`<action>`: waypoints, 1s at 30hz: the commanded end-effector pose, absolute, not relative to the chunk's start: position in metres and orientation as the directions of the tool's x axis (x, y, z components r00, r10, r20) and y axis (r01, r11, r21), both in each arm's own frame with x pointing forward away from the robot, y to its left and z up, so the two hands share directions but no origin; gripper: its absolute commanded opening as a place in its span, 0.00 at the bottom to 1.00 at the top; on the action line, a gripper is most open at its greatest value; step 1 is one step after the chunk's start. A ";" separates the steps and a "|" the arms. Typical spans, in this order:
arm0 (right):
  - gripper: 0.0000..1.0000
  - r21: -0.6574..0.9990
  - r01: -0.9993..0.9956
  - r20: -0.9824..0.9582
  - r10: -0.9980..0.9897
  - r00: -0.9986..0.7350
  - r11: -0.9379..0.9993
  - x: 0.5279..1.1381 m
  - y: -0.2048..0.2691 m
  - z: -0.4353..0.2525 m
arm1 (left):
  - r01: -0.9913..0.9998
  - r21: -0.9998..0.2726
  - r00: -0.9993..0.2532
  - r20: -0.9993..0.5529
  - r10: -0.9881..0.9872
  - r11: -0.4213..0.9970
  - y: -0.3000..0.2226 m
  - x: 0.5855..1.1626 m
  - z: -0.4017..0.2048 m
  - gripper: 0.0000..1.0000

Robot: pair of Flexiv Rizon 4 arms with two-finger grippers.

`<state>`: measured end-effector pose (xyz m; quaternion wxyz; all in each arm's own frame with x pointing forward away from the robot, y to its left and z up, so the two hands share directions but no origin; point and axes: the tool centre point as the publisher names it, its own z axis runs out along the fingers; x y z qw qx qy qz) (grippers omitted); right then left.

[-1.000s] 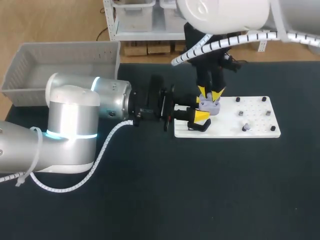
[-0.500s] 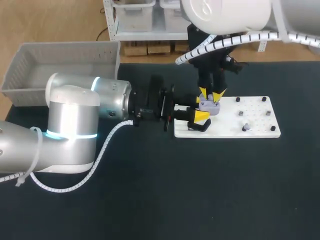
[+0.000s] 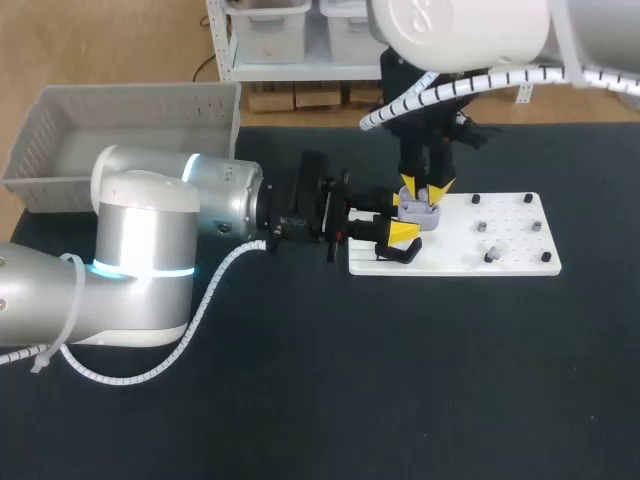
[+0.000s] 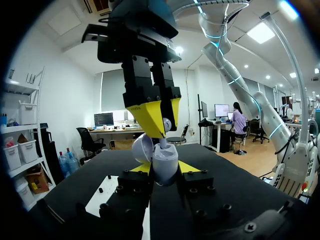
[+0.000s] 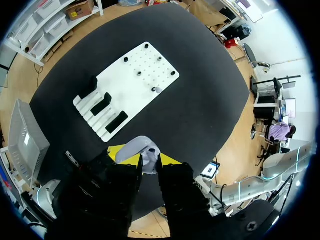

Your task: Pick up each earbud case from the left stands, insert the matching earbuds, close the lid, and place the case in the box.

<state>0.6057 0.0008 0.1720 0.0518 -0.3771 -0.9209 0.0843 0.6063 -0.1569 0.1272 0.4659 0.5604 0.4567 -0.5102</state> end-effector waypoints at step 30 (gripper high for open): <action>0.75 -0.003 0.580 0.037 0.580 -0.814 0.814 0.570 -0.008 0.186 | 0.988 0.059 0.065 -0.997 0.035 -0.144 -0.157 0.605 0.127 0.00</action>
